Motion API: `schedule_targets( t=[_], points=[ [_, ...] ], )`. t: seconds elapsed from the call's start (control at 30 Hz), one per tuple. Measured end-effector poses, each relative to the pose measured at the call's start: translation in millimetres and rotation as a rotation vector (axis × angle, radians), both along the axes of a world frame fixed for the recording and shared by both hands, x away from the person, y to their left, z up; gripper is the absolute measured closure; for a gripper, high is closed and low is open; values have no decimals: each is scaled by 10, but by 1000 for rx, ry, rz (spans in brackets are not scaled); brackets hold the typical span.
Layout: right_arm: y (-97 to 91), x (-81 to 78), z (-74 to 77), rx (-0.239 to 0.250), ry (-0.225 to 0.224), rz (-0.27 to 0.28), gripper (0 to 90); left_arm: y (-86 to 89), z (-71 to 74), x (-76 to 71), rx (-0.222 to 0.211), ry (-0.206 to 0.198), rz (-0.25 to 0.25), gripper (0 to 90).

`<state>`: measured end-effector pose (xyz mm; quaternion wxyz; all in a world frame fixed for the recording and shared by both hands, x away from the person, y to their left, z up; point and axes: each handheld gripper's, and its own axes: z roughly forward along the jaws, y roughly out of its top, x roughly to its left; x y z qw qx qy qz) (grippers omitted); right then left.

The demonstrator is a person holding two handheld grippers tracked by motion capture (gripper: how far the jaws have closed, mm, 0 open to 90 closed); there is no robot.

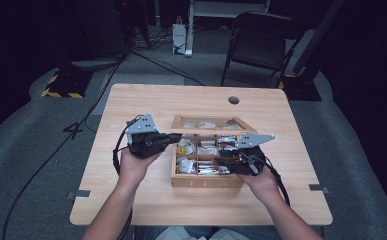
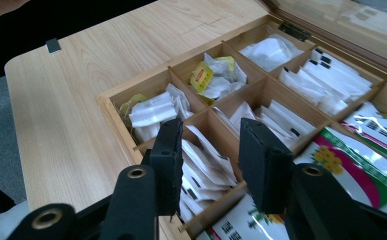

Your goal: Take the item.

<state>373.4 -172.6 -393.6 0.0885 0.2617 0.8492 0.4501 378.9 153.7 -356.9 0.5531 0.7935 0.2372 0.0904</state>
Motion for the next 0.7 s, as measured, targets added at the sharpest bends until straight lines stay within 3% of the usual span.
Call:
schedule_targets(
  t=[0.2,0.37,0.7],
  points=[
    [152,38,-64,-10,33,-6,646,-10,-5,1,3,-1,0,899],
    [264,34,-111,-42,4,2,664,-10,-3,1,5,-2,1,899],
    [412,110,-276,-93,0,-27,665,-11,11,13,3,-6,3,899]
  ],
)
